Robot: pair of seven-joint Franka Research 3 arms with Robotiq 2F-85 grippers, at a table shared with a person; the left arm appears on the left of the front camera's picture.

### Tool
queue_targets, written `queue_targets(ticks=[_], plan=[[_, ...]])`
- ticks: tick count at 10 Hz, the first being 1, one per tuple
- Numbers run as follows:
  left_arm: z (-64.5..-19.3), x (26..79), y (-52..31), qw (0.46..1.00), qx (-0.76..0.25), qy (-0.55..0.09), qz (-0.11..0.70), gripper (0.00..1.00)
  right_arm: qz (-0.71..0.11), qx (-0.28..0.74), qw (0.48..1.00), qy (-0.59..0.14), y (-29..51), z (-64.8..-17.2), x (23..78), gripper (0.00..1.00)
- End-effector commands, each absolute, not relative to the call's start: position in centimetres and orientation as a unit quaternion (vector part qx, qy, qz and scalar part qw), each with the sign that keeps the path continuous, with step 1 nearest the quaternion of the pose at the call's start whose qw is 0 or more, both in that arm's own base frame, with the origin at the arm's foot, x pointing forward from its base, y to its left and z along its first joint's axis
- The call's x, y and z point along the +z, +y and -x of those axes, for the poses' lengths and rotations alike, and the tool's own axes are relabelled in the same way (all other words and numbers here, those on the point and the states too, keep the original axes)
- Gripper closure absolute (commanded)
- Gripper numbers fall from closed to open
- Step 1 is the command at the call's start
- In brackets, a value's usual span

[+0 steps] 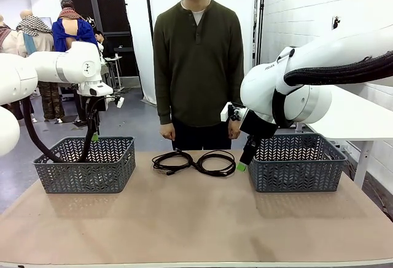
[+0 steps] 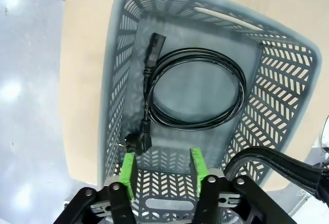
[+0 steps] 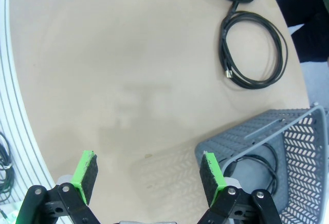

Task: Organize the cables according to human instructions.
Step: Pick up a bundle of cables and place it in the basket indicated by the human.

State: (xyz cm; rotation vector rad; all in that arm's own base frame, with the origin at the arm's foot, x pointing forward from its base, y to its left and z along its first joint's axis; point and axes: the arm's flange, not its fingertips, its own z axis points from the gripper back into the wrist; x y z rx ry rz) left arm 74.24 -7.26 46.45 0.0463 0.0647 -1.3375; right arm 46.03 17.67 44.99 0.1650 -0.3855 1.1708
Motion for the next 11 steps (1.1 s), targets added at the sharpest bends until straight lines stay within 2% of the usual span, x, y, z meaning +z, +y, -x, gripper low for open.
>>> queue_targets(ticks=[1, 6, 8, 9, 11], plan=[[-75.9, 47.9, -7.2, 0.792, -0.609, 0.027, -0.020, 0.00, -0.075, 0.546, 0.815, -0.180, 17.7, -46.1, 45.0, 0.00], [-74.5, 51.4, -7.9, 0.790, -0.612, 0.013, -0.019, 0.00, -0.075, 0.546, 0.815, -0.180, 17.7, -46.1, 45.0, 0.00], [-74.2, 51.9, -7.9, 0.792, -0.611, 0.017, -0.002, 0.00, -0.075, 0.546, 0.815, -0.180, 17.7, -46.1, 45.0, 0.00], [-73.7, 50.7, -7.7, 0.784, -0.619, 0.012, -0.027, 0.00, -0.075, 0.546, 0.815, -0.180, 17.7, -46.1, 45.0, 0.00], [-73.7, 50.7, -7.7, 0.784, -0.619, 0.012, -0.027, 0.00, -0.075, 0.546, 0.815, -0.180, 17.7, -46.1, 45.0, 0.00]])
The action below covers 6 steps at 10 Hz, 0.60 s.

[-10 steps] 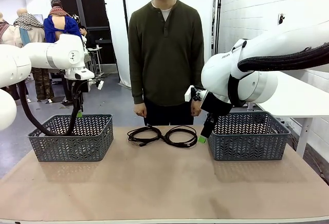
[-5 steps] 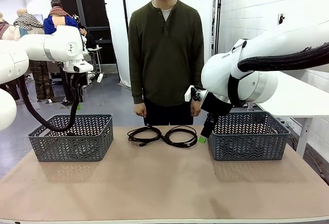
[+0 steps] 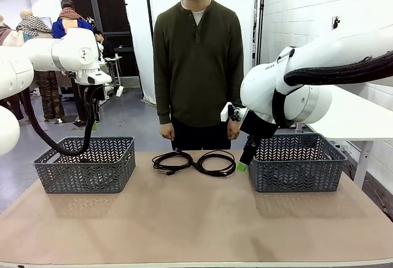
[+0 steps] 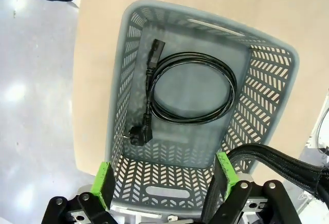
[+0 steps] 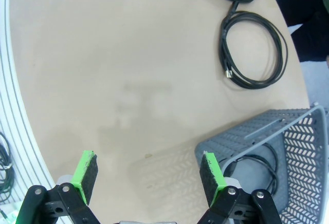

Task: Organize the cables according to human instructions.
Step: Pick up a bundle of cables and place it in the basket indicated by the human.

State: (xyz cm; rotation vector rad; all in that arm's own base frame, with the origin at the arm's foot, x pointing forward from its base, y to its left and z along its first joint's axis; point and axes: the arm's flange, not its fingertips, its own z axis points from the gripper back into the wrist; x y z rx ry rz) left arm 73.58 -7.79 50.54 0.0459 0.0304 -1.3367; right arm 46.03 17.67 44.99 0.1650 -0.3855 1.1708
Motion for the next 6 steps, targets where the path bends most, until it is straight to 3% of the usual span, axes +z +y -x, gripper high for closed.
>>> queue_targets(ticks=[1, 6], plan=[[-73.65, 50.70, -7.71, 0.784, -0.619, 0.012, -0.027, 0.00, -0.075, 0.546, 0.815, -0.180, 17.74, -46.09, 45.03, 0.00], [-73.59, 50.51, -7.79, 0.784, -0.620, 0.014, -0.021, 0.00, -0.075, 0.546, 0.815, -0.180, 17.74, -46.09, 45.03, 0.00]])
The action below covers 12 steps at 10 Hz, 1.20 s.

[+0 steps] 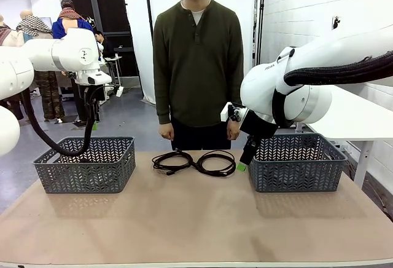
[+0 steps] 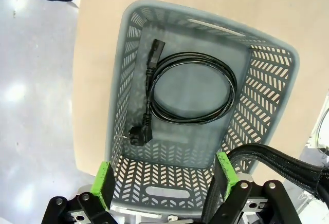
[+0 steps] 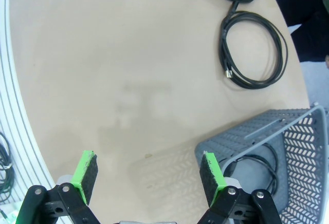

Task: Organize the cables according to human instructions.
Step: Pick up a bundle of cables and place it in the basket indicated by the human.

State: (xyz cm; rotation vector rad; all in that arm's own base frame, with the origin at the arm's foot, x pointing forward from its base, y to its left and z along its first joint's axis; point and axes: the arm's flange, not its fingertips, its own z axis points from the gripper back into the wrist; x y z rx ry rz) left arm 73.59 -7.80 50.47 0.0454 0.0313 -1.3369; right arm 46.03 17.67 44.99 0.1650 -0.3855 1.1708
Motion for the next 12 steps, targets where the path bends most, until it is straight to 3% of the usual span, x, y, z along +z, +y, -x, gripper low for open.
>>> queue_targets(ticks=[1, 7, 12], plan=[[-72.9, 51.1, -8.0, 0.794, -0.607, 0.009, -0.016, 0.00, -0.075, 0.546, 0.815, -0.180, 17.7, -46.1, 45.0, 0.00], [-65.5, 56.2, -7.8, 0.793, -0.607, 0.032, 0.038, 0.00, -0.075, 0.546, 0.815, -0.180, 17.7, -46.1, 45.0, 0.00], [-59.1, 57.2, -9.5, 0.795, -0.606, -0.038, -0.006, 0.00, -0.075, 0.546, 0.815, -0.180, 17.7, -46.1, 45.0, 0.00]])
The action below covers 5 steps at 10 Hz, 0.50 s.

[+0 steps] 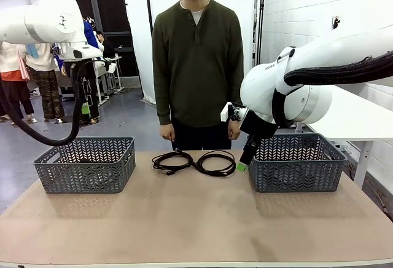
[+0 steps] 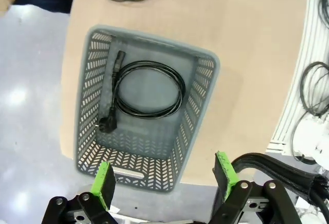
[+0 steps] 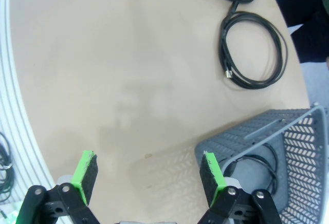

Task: Organize the cables according to human instructions.
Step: Pick up a bundle of cables and place it in the basket indicated by the human.

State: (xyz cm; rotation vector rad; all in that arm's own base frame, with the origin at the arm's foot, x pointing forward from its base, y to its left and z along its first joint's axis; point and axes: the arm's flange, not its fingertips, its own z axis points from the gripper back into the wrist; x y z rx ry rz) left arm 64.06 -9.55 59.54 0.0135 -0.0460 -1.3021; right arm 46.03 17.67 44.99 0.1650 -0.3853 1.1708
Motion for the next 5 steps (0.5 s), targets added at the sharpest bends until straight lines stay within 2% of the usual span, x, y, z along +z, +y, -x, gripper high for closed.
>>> queue_targets(ticks=[1, 5], plan=[[-57.8, 57.4, -9.7, 0.789, -0.613, -0.040, -0.003, 0.00, -0.075, 0.546, 0.815, -0.180, 17.7, -46.1, 45.0, 0.00], [-55.9, 57.4, -11.4, 0.762, -0.646, -0.040, 0.025, 0.00, -0.075, 0.546, 0.815, -0.180, 17.7, -46.1, 45.0, 0.00]])
